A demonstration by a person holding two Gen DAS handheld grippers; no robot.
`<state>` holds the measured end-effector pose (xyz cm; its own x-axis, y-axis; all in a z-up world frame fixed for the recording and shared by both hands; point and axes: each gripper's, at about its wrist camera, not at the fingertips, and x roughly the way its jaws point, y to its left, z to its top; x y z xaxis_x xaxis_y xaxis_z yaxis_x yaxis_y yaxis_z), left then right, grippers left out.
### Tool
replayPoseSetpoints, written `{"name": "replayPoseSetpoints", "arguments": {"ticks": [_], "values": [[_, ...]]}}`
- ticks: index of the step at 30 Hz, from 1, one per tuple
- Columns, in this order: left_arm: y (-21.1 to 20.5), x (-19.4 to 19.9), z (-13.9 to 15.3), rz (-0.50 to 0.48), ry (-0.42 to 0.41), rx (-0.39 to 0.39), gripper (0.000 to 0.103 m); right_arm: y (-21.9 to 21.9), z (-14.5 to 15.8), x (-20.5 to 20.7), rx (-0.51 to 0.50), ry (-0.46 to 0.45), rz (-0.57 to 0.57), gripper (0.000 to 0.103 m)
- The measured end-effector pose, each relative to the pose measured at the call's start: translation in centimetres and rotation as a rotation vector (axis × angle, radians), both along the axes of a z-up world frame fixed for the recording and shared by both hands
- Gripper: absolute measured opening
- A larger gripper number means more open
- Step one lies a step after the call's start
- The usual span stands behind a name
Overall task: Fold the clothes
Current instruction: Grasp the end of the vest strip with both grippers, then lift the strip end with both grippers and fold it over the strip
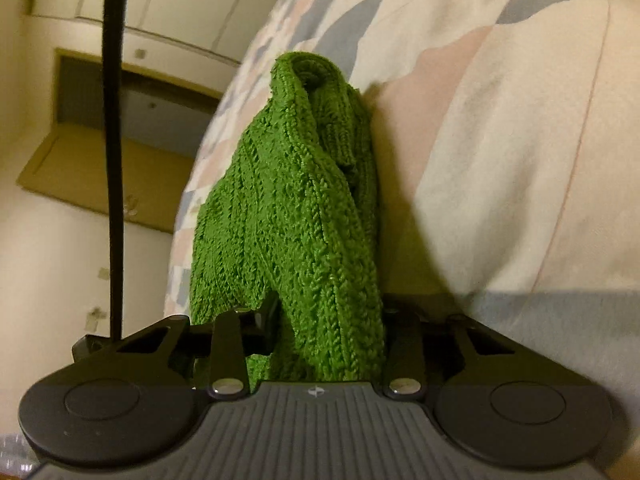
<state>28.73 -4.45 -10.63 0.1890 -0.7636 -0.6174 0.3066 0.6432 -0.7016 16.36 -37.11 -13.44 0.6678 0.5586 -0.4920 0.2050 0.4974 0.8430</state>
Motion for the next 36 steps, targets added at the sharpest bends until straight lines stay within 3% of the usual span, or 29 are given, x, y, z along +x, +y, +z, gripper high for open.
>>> {"name": "replayPoseSetpoints", "arguments": {"ticks": [4, 7, 15, 20, 24, 32, 36], "values": [[1.2, 0.0, 5.0, -0.013, -0.015, 0.107, 0.034, 1.8, 4.4, 0.4, -0.003, 0.050, 0.013, 0.035], [4.3, 0.4, 9.4, 0.029, 0.014, 0.140, 0.034, 4.7, 8.3, 1.3, 0.004, 0.073, 0.058, 0.035], [17.0, -0.9, 19.4, 0.257, 0.024, 0.223, 0.034, 15.3, 16.2, 5.8, 0.069, 0.054, 0.205, 0.035], [26.6, -0.8, 21.3, 0.377, 0.008, 0.239, 0.034, 24.3, 18.7, 9.7, 0.061, 0.027, 0.332, 0.035], [34.8, 1.0, 21.4, 0.407, -0.002, 0.262, 0.034, 32.8, 19.7, 12.8, 0.058, 0.017, 0.396, 0.035], [53.4, 10.2, 20.9, 0.304, -0.032, 0.328, 0.034, 52.1, 18.0, 16.2, 0.079, 0.000, 0.300, 0.035], [60.4, 15.0, 20.8, 0.241, -0.038, 0.378, 0.034, 60.9, 16.9, 18.7, 0.099, 0.014, 0.229, 0.035]]}}
